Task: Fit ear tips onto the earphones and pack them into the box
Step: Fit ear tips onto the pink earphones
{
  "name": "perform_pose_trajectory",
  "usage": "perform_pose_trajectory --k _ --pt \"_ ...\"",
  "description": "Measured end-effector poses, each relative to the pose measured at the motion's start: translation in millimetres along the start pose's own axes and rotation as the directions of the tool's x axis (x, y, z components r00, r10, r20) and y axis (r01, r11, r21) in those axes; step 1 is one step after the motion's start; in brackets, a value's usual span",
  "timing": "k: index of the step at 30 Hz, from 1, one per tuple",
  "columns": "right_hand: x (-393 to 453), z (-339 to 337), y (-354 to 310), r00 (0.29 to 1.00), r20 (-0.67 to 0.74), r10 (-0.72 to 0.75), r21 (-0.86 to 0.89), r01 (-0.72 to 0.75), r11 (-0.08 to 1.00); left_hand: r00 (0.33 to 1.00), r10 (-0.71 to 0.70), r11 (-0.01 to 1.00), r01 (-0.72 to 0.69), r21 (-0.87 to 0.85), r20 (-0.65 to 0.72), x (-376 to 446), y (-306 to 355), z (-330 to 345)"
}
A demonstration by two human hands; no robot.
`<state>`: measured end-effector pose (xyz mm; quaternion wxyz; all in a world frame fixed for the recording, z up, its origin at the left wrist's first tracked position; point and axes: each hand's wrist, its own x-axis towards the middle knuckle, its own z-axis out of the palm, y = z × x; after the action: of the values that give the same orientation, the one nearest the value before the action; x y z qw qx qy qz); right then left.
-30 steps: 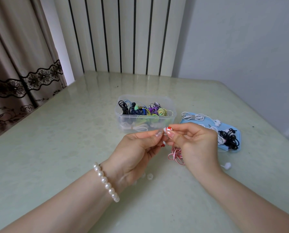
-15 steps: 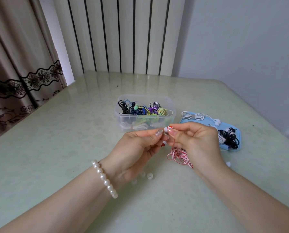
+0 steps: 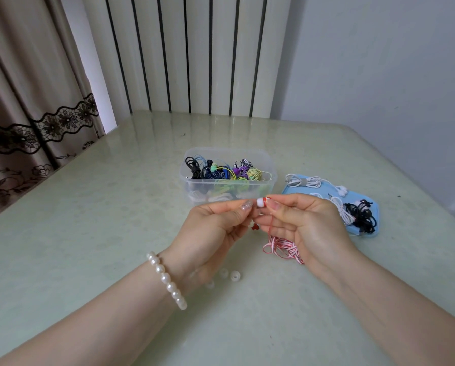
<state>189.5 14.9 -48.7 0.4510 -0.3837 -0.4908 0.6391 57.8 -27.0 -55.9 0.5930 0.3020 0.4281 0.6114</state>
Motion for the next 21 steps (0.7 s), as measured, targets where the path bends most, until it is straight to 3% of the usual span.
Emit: perform_pose_trajectory --k 5,16,21 --pt "0.7 -0.1 0.1 0.999 0.010 0.035 -0.002 -0.035 0.999 0.999 -0.030 0.999 0.031 0.043 -0.039 3.0 -0.5 -2.2" --pt "-1.4 -0.6 -3.2 0.991 0.122 0.048 -0.068 -0.040 0.997 0.999 -0.024 0.990 0.017 0.139 0.048 7.7 1.3 -7.6" --pt "-2.6 0.4 -5.0 0.992 0.120 0.031 -0.116 -0.017 0.993 0.997 0.053 0.983 -0.062 0.172 0.058 10.9 1.5 -7.9"
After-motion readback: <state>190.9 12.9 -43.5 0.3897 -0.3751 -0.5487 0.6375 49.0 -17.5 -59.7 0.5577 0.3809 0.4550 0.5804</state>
